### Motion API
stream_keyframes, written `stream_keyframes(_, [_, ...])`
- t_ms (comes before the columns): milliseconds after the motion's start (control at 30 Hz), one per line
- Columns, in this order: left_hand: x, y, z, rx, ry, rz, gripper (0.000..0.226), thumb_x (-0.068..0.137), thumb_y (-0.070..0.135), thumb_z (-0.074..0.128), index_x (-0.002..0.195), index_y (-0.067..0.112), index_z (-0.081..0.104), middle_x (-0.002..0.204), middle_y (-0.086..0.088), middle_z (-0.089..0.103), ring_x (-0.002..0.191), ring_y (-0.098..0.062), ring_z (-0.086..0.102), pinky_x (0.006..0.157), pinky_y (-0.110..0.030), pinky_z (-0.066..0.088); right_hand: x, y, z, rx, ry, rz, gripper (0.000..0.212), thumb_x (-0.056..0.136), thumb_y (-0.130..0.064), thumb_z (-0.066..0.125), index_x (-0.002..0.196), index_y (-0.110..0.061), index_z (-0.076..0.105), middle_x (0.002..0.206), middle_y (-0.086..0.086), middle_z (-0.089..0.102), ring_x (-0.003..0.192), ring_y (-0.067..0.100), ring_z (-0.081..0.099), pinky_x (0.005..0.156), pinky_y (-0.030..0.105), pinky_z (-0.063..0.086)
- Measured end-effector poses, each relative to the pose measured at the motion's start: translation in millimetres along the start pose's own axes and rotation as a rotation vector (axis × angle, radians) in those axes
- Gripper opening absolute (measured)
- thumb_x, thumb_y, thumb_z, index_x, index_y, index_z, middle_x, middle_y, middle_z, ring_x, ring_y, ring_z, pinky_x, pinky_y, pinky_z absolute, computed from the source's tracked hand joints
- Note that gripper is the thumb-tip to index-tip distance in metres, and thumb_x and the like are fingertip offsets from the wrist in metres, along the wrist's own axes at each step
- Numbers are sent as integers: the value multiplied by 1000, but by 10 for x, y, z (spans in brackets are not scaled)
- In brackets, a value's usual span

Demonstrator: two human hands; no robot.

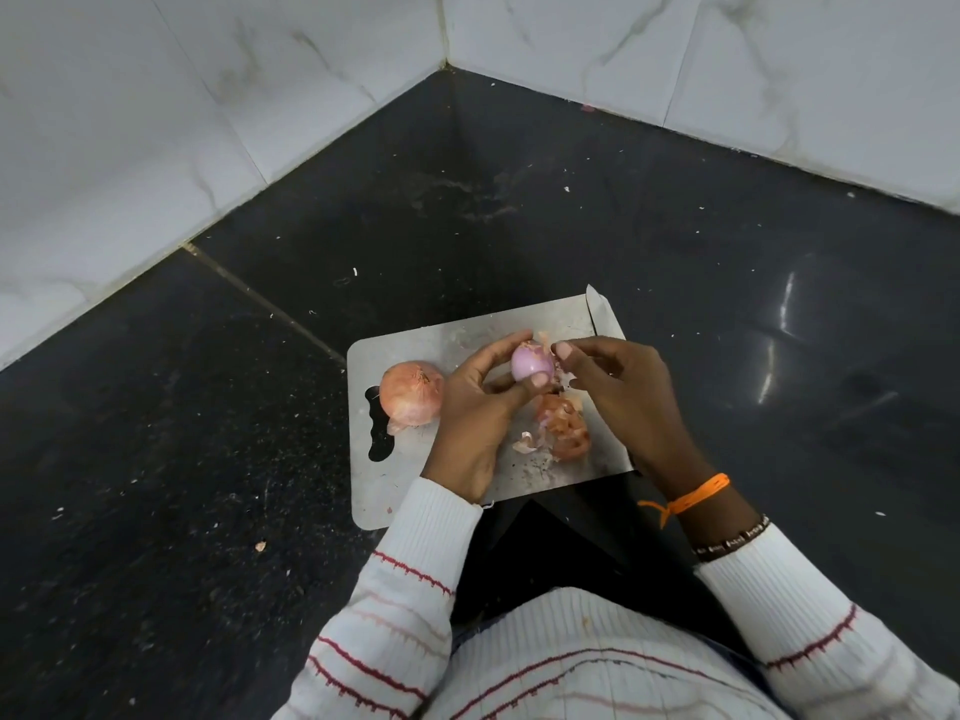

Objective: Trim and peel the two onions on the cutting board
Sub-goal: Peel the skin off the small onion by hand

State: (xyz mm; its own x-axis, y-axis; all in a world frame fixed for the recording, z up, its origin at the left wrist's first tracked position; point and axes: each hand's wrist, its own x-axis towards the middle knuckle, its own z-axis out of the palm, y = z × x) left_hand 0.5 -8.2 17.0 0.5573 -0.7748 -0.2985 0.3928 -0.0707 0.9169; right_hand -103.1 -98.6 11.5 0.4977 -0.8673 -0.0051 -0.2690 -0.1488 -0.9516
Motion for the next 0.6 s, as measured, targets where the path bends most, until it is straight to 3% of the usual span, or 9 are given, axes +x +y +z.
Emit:
stream_keyframes(167, [-12,-6,51,115,32,22,40,78,-3,71,110,22,69,115,0,68,107,-20,65,90,-44,55,-16,-8,7,83,4,-17,16,74,-24,77,89,-19,73,87,-5,73,81,9,69,77,29,56])
stream_keyframes(300, [-27,-8,59,148,37,41,38,77,-2,72,104,25,70,112,-2,69,101,-21,67,88,-45,55,-6,17,-15,113,28,-60,7,78,-13,72,81,-20,73,78,-1,73,76,13,69,77,37,58])
stream_keyframes(500, [-7,-26,68,185,31,37,35,80,2,71,107,23,69,115,2,67,106,-21,65,89,-45,55,19,40,-15,55,77,-96,1,77,-15,71,76,-16,71,71,-4,69,66,6,64,68,22,54])
stream_keyframes(600, [4,-47,55,192,16,27,30,84,5,68,108,22,69,115,0,67,108,-21,63,91,-46,54,42,77,-7,23,86,-97,2,76,-12,72,75,-10,71,68,0,68,63,7,63,65,27,55])
